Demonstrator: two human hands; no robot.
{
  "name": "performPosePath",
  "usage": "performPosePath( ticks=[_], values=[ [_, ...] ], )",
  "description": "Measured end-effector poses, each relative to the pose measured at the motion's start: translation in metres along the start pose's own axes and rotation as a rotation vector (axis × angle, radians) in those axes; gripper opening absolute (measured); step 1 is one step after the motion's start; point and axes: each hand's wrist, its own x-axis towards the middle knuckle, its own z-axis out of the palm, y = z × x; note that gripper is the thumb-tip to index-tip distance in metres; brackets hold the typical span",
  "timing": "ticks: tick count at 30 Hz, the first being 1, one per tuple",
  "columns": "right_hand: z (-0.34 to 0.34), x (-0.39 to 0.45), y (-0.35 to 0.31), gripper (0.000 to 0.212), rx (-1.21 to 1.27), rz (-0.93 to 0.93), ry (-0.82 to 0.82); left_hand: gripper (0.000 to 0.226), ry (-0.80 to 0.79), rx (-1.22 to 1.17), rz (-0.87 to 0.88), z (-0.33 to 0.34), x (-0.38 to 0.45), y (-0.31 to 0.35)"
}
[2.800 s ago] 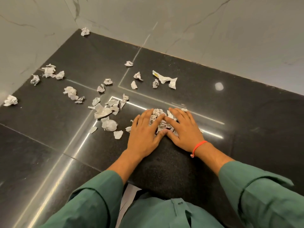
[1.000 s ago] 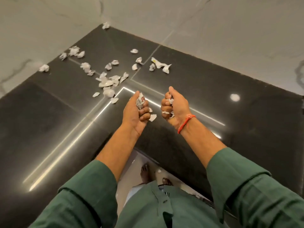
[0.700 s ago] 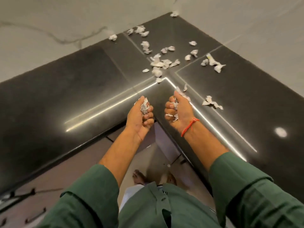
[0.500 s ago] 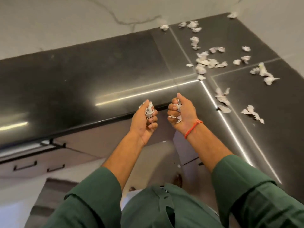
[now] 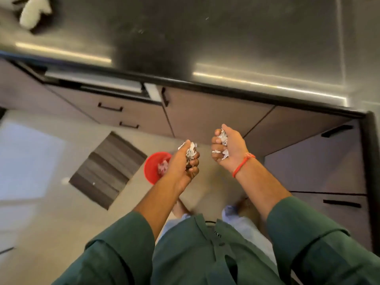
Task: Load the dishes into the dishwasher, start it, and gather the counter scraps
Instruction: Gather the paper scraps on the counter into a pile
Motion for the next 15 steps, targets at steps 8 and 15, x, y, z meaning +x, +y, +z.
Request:
performPosePath(
  ticks=[8, 15],
  values=[
    [0.054, 0.045, 0.106, 0.042, -0.198, 0.181, 0.035, 0.022, 0.276, -0.213, -0.053, -0.130, -0.006, -0.015],
    [0.069, 0.101, 0.156, 0.043, -0.355, 0.272, 0.033, 0.020, 0.339, -0.270, -0.050, -0.184, 0.023, -0.023]
  ],
)
